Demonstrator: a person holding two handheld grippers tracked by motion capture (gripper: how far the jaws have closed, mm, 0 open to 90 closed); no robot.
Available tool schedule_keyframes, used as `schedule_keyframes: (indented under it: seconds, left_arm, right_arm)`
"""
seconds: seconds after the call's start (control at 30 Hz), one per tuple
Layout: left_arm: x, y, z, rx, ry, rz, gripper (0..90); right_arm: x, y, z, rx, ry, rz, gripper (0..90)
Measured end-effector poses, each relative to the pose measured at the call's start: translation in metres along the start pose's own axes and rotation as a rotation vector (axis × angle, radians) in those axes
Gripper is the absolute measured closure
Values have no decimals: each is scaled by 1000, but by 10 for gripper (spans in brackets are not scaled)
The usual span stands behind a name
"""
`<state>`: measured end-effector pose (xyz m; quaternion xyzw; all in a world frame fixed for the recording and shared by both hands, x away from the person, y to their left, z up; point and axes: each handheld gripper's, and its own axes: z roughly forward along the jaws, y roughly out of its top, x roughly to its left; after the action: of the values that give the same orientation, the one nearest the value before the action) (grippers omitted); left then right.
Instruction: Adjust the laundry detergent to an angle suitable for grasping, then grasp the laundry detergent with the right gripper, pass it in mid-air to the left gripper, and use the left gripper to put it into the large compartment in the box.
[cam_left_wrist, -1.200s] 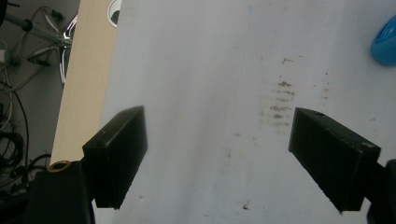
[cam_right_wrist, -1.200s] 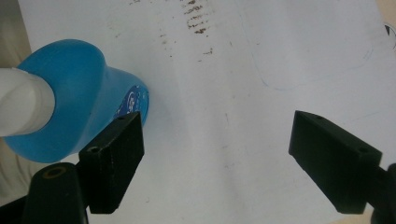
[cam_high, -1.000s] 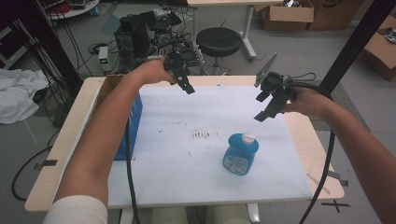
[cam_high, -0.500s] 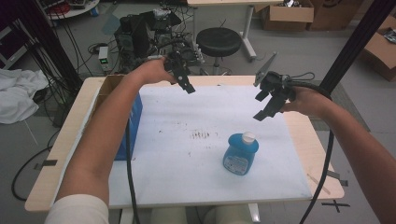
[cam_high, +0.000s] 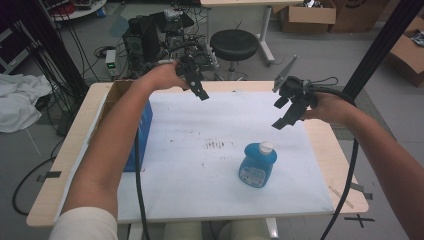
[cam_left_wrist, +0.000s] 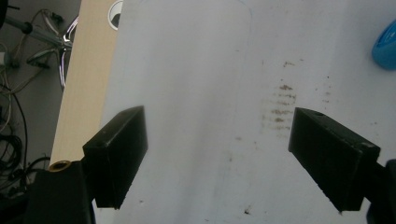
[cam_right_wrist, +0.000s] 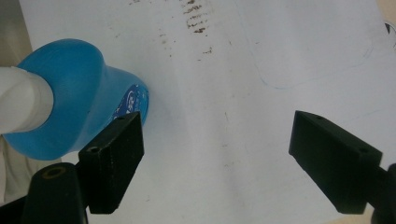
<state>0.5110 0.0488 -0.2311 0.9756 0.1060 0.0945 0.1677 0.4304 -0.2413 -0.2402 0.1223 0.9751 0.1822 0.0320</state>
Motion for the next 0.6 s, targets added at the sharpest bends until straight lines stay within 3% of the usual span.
schedule_keyframes:
  seconds: [0.3, 0.6]
  left_arm:
    - [7, 2, 9, -3, -15, -3, 204]
    - [4, 9, 9, 0, -18, 14, 204]
  right_arm:
    - [-3, -2, -1, 2, 5, 4, 179]
    - [9, -9, -10, -5, -18, 21, 177]
